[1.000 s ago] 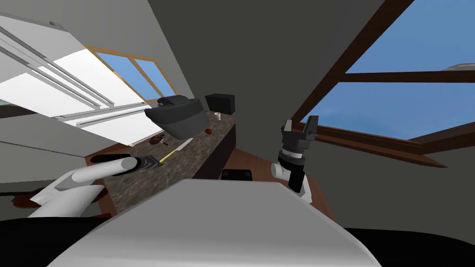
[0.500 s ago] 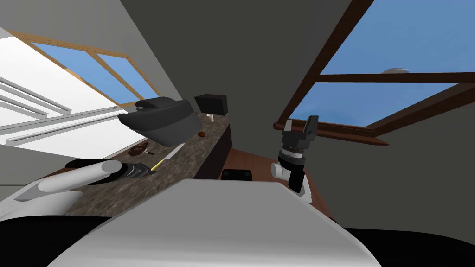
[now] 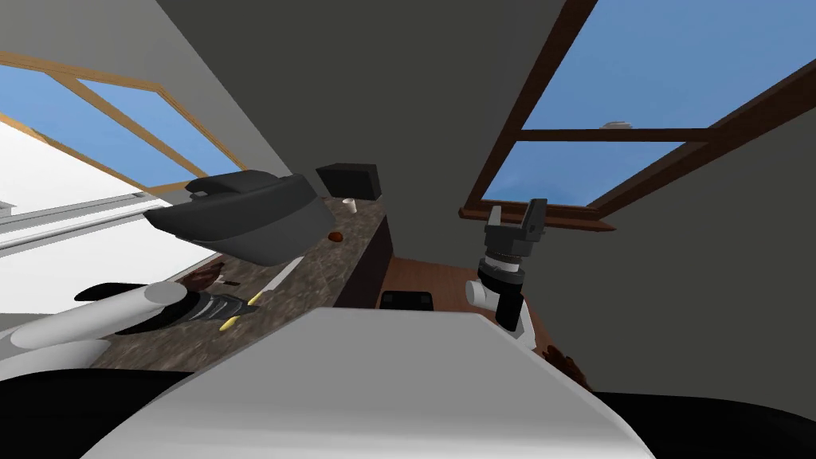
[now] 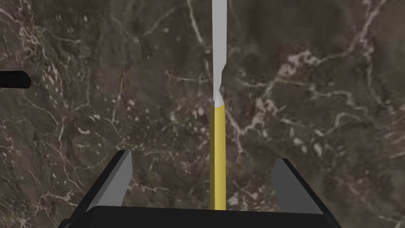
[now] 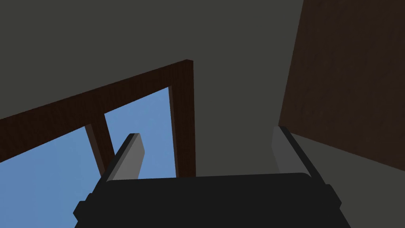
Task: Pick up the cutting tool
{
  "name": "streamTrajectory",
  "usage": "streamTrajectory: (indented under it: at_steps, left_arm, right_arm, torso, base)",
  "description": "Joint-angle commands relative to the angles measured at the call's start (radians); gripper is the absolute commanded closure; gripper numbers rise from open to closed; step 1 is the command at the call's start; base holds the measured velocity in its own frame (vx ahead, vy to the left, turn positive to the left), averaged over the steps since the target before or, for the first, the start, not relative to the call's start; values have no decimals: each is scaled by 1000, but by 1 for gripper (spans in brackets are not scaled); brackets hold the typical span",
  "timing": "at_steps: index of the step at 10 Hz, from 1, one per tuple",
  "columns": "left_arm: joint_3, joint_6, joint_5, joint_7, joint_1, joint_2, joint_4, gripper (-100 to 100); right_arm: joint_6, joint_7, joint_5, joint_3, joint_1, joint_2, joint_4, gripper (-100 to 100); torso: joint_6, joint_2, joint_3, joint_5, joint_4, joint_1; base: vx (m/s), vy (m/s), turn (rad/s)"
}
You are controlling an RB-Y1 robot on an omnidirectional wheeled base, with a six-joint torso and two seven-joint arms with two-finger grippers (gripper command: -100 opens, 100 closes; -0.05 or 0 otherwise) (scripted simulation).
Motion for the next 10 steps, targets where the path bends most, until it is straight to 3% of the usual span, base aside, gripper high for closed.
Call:
streamTrajectory:
  at_steps: [1, 2, 4, 10]
  left_arm:
    - [11, 44, 40, 10, 13, 17, 50, -100]
    - [11, 44, 40, 10, 13, 17, 53, -100]
    - [26, 108, 99, 31, 39, 36, 117, -100]
    - [42, 176, 164, 55, 71, 51, 212, -100]
  right_arm:
    - [0, 0, 0, 0, 0, 0, 0, 0]
    - [0, 0, 0, 0, 0, 0, 0, 0]
    - [0, 0, 0, 0, 0, 0, 0, 0]
    - [0, 0, 0, 0, 0, 0, 0, 0]
  torso:
    - [0, 0, 0, 0, 0, 0]
    - [1, 0, 0, 0, 0, 0]
    - [1, 0, 0, 0, 0, 0]
    - [-1, 0, 0, 0, 0, -1]
  base:
    - [15, 22, -258]
    - [13, 29, -170]
    - [20, 31, -331]
    - [14, 23, -142]
